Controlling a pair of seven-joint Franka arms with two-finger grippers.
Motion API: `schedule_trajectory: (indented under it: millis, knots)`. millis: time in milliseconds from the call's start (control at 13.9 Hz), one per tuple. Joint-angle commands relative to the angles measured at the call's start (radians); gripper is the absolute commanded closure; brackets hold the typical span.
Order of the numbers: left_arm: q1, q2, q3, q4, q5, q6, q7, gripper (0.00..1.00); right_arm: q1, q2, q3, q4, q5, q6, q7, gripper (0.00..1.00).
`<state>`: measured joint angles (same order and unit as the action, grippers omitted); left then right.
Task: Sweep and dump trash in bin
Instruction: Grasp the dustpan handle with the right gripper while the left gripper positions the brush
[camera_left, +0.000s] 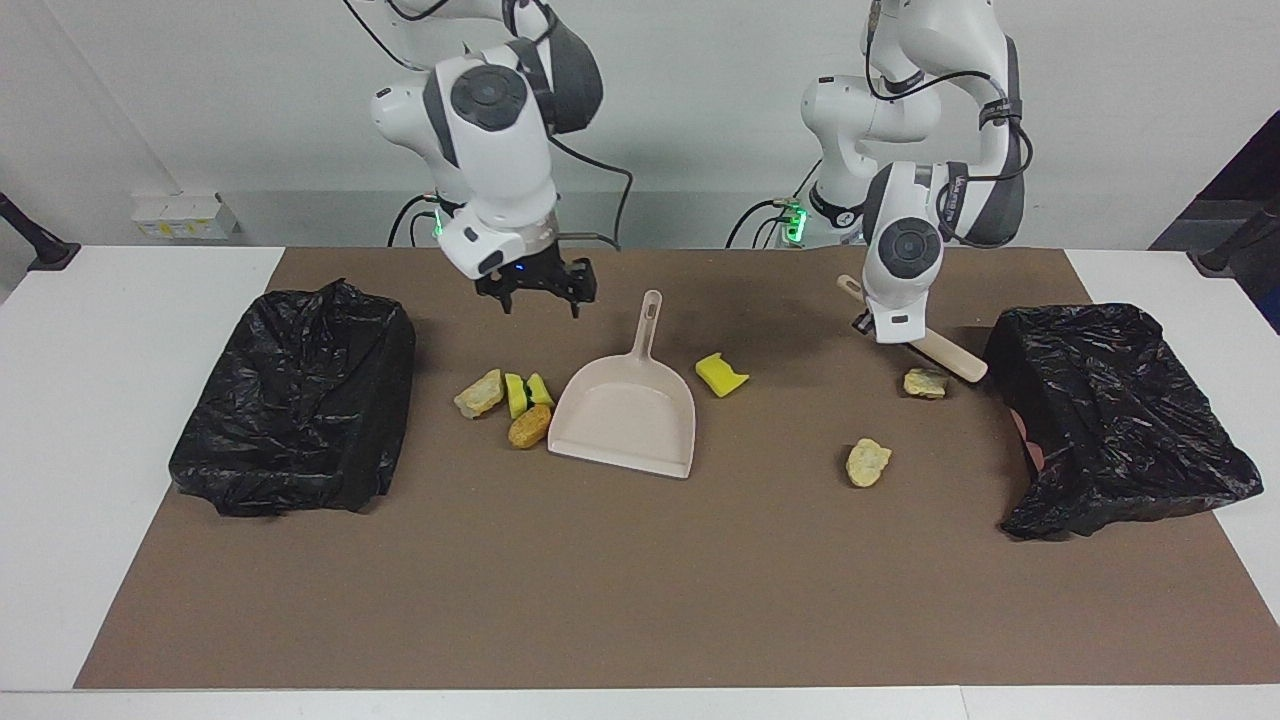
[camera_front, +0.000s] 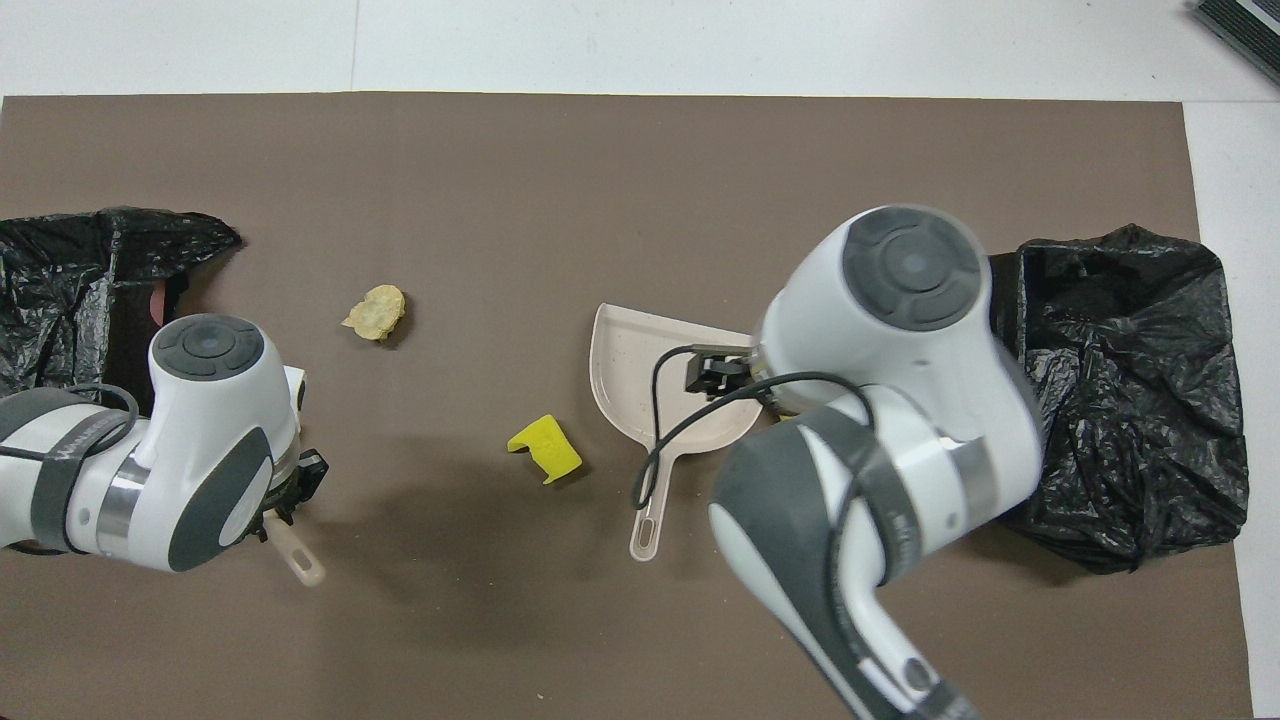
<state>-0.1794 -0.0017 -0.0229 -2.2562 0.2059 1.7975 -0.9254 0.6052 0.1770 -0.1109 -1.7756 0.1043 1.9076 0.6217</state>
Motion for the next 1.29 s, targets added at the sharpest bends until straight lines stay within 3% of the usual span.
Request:
schedule_trajectory:
  millis: [0, 216, 431, 647, 719, 791, 863, 934, 1222]
  knots:
    - [0.043, -0.026, -0.017, -0.072, 0.014, 0.121, 0.127, 1.00, 0.073, 0.034, -0.007, -0.071, 0.066, 0.103, 0.079, 0.00]
    - [0.043, -0.008, -0.017, -0.062, -0.072, 0.235, 0.177, 1.00, 0.160, 0.097, -0.009, -0.094, 0.107, 0.155, 0.115, 0.00]
    - [0.012, 0.011, -0.025, -0.060, -0.082, 0.315, 0.246, 1.00, 0.162, 0.058, -0.009, -0.197, 0.109, 0.171, 0.118, 0.00]
    - [-0.024, 0.025, -0.023, -0.046, -0.198, 0.362, 0.463, 1.00, 0.162, 0.056, -0.009, -0.200, 0.135, 0.171, 0.128, 0.00]
    - [-0.037, 0.026, -0.023, -0.034, -0.207, 0.362, 0.526, 1.00, 0.163, 0.056, -0.009, -0.199, 0.135, 0.172, 0.130, 0.14]
    - [-0.037, 0.029, -0.023, -0.025, -0.210, 0.353, 0.606, 1.00, 0.163, 0.058, -0.009, -0.196, 0.135, 0.171, 0.130, 0.46]
    - [-0.037, 0.029, -0.025, -0.025, -0.212, 0.352, 0.693, 1.00, 0.163, 0.058, -0.009, -0.193, 0.135, 0.171, 0.131, 0.86]
    - [-0.040, 0.031, -0.025, -0.023, -0.214, 0.353, 0.756, 1.00, 0.169, 0.058, -0.009, -0.191, 0.137, 0.171, 0.162, 1.00]
    - [-0.147, 0.012, -0.025, -0.031, -0.214, 0.286, 0.838, 1.00, 0.159, 0.062, -0.009, -0.168, 0.135, 0.156, 0.126, 1.00]
